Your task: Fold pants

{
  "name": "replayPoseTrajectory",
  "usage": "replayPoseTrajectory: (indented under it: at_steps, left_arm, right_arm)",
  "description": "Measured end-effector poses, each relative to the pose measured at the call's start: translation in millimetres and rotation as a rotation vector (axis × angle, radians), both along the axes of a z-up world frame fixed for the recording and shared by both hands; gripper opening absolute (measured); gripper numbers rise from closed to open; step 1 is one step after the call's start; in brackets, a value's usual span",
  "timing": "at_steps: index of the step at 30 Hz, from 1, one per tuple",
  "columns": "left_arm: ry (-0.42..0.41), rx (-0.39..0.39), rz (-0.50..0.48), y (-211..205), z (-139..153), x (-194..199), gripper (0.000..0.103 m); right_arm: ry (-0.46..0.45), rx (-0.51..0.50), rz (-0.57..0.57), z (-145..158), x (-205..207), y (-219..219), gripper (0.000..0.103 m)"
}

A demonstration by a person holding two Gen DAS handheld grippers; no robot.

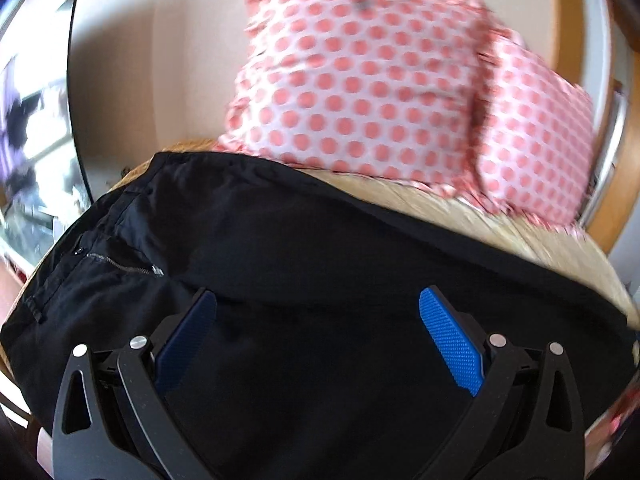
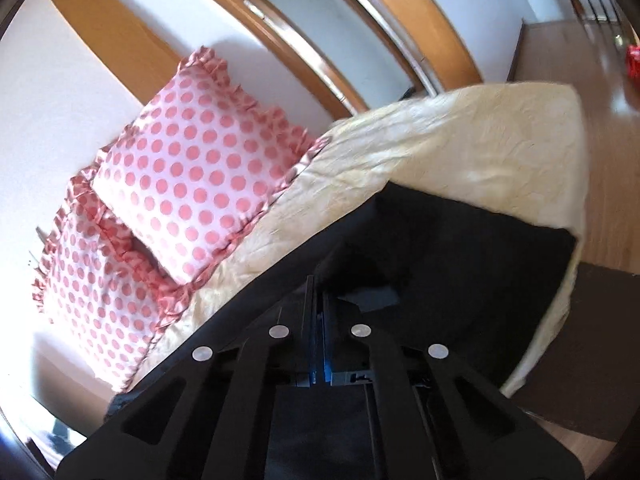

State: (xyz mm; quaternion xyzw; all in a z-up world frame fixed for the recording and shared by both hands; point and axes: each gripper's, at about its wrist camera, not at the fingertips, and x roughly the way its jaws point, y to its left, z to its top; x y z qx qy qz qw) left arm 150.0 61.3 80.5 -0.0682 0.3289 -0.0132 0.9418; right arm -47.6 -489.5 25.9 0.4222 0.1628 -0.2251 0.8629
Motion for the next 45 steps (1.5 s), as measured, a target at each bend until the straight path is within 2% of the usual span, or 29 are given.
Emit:
replayPoseTrajectory:
  at_steps: [2,5,8,10,11,12,15,17,20,22,23,24,25,27,30,33,39,40,43,45]
  left_arm:
    - [0.036,-0.039,-0.001,14.2,4.4,27.5,0.101]
    - [0.104,-0.075,0.048,35.3,8.2,82.5,0.101]
    - [0.176,-0.100,0.091,53.0,1.9,136.5,0.101]
    - [0.245,-0.164,0.124,68.9,-10.2,173.8,0.101]
    - [0.274,-0.197,0.142,76.0,-16.4,188.7,0.098]
    - [0.300,-0.230,0.163,83.7,-22.6,202.6,0.087]
    - [0.371,-0.317,0.260,107.9,-44.3,240.5,0.076]
    - [0.398,-0.331,0.307,117.0,-52.9,254.8,0.074]
    - [0.378,-0.317,0.363,123.2,-51.7,266.8,0.073]
    - [0.372,-0.300,0.372,124.3,-50.4,271.6,0.062]
    - [0.358,-0.299,0.370,125.1,-49.7,273.3,0.049]
    - [0.335,-0.324,0.352,127.2,-50.3,271.8,0.024]
    - [0.330,-0.354,0.342,129.9,-51.0,270.0,0.018]
    - [0.314,-0.388,0.354,136.4,-49.1,260.6,0.011]
    - [0.279,-0.353,0.332,139.7,-34.5,239.4,0.009]
    - [0.202,-0.311,0.276,138.4,-5.0,201.3,0.008]
    - [0.010,-0.301,0.194,145.5,65.3,78.2,0.008]
    - [-0.036,-0.290,0.188,146.1,76.5,42.2,0.008]
    - [-0.113,-0.261,0.201,147.8,81.9,-29.1,0.009]
    - [-0.128,-0.250,0.234,148.6,64.9,-79.4,0.009]
  right_arm:
    - [0.025,0.021,-0.004,-7.7,-1.6,-3.7,0.002]
    - [0.048,0.041,-0.013,-17.9,-3.3,-8.0,0.002]
    - [0.058,0.032,-0.012,-19.3,-2.6,-8.4,0.002]
    - [0.071,0.012,-0.007,-18.2,-1.1,-7.8,0.002]
    - [0.077,0.003,-0.004,-17.2,0.1,-7.7,0.002]
    - [0.082,-0.003,-0.001,-16.6,1.0,-7.8,0.002]
    - [0.095,-0.014,0.008,-16.5,1.4,-8.2,0.002]
    - [0.102,-0.025,0.014,-15.3,2.4,-8.5,0.002]
    - [0.112,-0.042,0.023,-13.7,3.9,-8.3,0.002]
    - [0.119,-0.057,0.027,-12.4,5.6,-7.7,0.002]
    - [0.120,-0.061,0.028,-11.7,6.5,-7.4,0.002]
    - [0.119,-0.064,0.030,-11.3,7.4,-7.8,0.002]
    - [0.115,-0.062,0.032,-10.8,8.1,-8.9,0.002]
    - [0.105,-0.061,0.035,-8.3,9.6,-11.0,0.002]
    - [0.078,-0.067,0.048,-0.7,13.2,-16.6,0.002]
    - [0.050,-0.070,0.060,8.8,19.1,-26.6,0.002]
    - [-0.018,-0.092,0.077,35.1,27.3,-50.1,0.002]
    - [-0.040,-0.103,0.072,42.5,23.5,-53.6,0.002]
    - [-0.087,-0.102,0.056,52.0,8.1,-59.0,0.002]
    - [-0.067,-0.108,0.030,49.7,-4.1,-60.1,0.002]
